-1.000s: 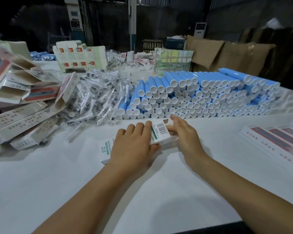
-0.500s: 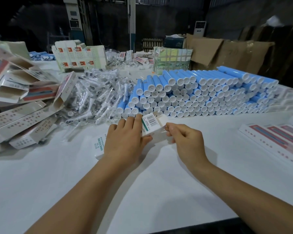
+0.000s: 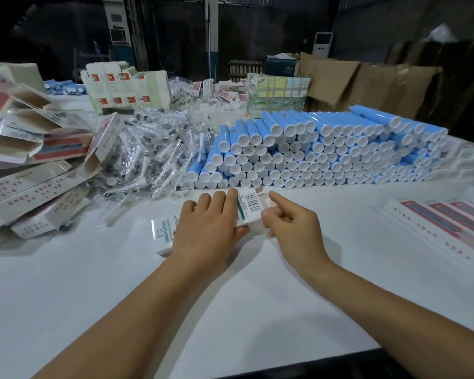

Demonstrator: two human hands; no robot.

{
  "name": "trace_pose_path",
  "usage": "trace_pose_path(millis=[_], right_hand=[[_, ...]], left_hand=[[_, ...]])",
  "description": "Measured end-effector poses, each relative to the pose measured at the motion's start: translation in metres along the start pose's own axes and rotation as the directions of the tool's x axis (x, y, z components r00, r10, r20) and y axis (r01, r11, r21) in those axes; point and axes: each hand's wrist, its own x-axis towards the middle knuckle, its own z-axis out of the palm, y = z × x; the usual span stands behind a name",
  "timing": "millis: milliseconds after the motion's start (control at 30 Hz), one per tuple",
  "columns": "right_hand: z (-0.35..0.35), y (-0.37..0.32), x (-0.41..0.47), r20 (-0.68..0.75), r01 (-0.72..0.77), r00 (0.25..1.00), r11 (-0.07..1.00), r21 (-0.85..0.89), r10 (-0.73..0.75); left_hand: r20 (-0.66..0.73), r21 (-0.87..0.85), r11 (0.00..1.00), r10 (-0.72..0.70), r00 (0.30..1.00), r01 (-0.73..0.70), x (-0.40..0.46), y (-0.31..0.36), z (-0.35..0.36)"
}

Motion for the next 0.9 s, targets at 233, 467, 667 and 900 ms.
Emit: trace_pose_path(millis=[233,467,667,900], right_hand=[[0.001,-0.002,0.003,0.005,-0.048,0.999,0.995,-0.084,0.049],[0.003,-0.005,-0.002,-0.007,-0.077,0.997,0.996,-0.040,0.077],[0.006,-0.003,-0.004,0.016,0.002,1.000,0.995,-0.098,-0.001],[-0.003,-0.004,0.005,-0.081,0.097,0.991,0.983,-0.153,-0.110]], left_hand=[[0.026,0.031,0.997,0.066,0.997,-0.067,-0.004,0.008,0.000],[-0.039,0.039,0.995,0.098,0.994,-0.096,-0.007,0.011,-0.003],[0.025,0.091,0.993,0.079,0.997,-0.081,-0.010,0.015,-0.006],[0.035,0.051,0.998,0.028,0.999,-0.030,-0.006,0.014,-0.001]])
